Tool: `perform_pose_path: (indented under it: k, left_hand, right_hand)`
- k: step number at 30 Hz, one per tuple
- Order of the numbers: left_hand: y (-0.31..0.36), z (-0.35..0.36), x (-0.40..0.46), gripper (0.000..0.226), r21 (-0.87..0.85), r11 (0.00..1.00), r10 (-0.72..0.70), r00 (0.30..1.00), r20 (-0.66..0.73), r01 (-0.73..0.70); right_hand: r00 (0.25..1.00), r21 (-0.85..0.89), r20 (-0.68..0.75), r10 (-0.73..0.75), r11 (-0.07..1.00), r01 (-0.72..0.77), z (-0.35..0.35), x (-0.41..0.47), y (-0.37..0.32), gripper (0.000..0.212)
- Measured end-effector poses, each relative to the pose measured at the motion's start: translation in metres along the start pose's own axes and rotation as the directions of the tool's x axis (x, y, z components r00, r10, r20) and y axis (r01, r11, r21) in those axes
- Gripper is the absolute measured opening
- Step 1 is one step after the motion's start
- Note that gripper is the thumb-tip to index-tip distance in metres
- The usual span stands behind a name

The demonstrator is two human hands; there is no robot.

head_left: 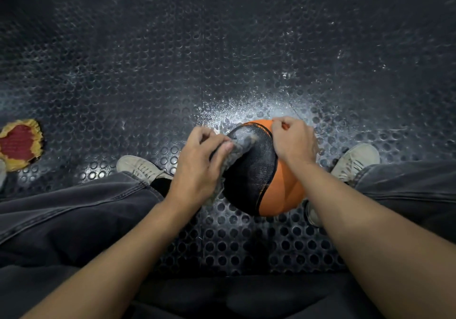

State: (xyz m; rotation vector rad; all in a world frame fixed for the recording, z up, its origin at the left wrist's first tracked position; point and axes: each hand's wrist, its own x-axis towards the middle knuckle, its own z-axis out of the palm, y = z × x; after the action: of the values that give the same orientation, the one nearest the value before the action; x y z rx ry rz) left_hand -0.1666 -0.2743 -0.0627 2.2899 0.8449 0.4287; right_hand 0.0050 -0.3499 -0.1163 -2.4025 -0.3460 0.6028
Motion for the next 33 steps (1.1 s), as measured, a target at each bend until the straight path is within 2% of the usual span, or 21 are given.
perform_pose_path:
  k: [2,5,7,8,10,12,14,17,21,25,27,30,31,33]
  left_hand:
    - [0.008,0.005,-0.010,0.016,-0.065,0.998,-0.013,1.000,-0.015,0.012]
    - [0.008,0.013,-0.014,0.012,-0.339,0.932,-0.071,0.981,0.183,0.130]
    - [0.005,0.018,-0.009,0.006,-0.401,0.902,-0.050,0.963,0.266,0.157]
    - [0.002,0.021,-0.007,0.011,-0.359,0.927,-0.029,0.972,0.232,0.113]
    - [-0.001,0.027,-0.004,0.016,-0.144,0.990,0.027,0.993,0.117,-0.010]
    - [-0.002,0.033,-0.008,0.005,0.119,0.986,0.112,0.992,0.051,-0.117]
    - [-0.007,0.040,-0.015,0.022,0.309,0.927,0.200,0.977,0.071,-0.212]
    - [-0.015,0.051,-0.028,0.055,0.435,0.849,0.251,0.953,0.170,-0.301]
    - [-0.011,0.062,-0.019,0.048,0.457,0.803,0.344,0.924,0.167,-0.382]
    - [0.010,0.072,0.001,0.043,0.429,0.848,0.277,0.950,0.143,-0.312]
    - [-0.001,0.069,-0.004,0.040,0.343,0.852,0.351,0.918,0.184,-0.395]
    - [-0.038,0.052,-0.028,0.040,0.250,0.797,0.477,0.826,0.300,-0.550]
    - [-0.046,0.046,-0.032,0.040,0.263,0.776,0.495,0.812,0.310,-0.573]
    - [-0.042,0.045,-0.021,0.040,0.323,0.766,0.483,0.830,0.281,-0.555]
  right_hand:
    - [1.000,0.009,0.012,0.027,1.000,-0.027,-0.003,0.006,-0.008,0.026]
    - [0.999,0.077,0.017,0.043,0.996,-0.044,-0.007,0.011,-0.008,0.021]
    - [0.999,0.074,0.024,0.025,0.997,-0.027,-0.006,0.009,-0.006,0.021]
    - [0.999,0.049,0.034,0.018,0.999,-0.019,-0.006,0.008,-0.006,0.023]
    - [1.000,0.004,0.030,0.001,1.000,-0.001,-0.005,0.005,-0.007,0.026]
    - [1.000,-0.023,0.002,0.008,1.000,-0.008,-0.004,0.006,-0.010,0.025]
    - [0.999,-0.039,-0.027,0.025,0.999,-0.026,-0.002,0.010,-0.013,0.025]
    - [0.997,-0.035,-0.059,0.050,0.998,-0.053,-0.002,0.017,-0.016,0.024]
    - [1.000,0.005,0.011,0.020,1.000,-0.020,-0.006,0.018,-0.011,0.024]
    - [0.999,0.038,0.036,-0.018,0.999,0.016,-0.007,0.023,-0.006,0.028]
    - [1.000,0.034,0.003,0.013,0.999,-0.013,-0.005,0.026,-0.006,0.029]
    - [1.000,0.031,-0.011,0.005,1.000,-0.005,-0.005,0.026,-0.008,0.028]
    - [1.000,0.038,0.002,-0.013,0.999,0.013,-0.004,0.026,-0.009,0.028]
    - [0.999,0.039,0.020,-0.047,0.998,0.046,-0.003,0.024,-0.010,0.028]
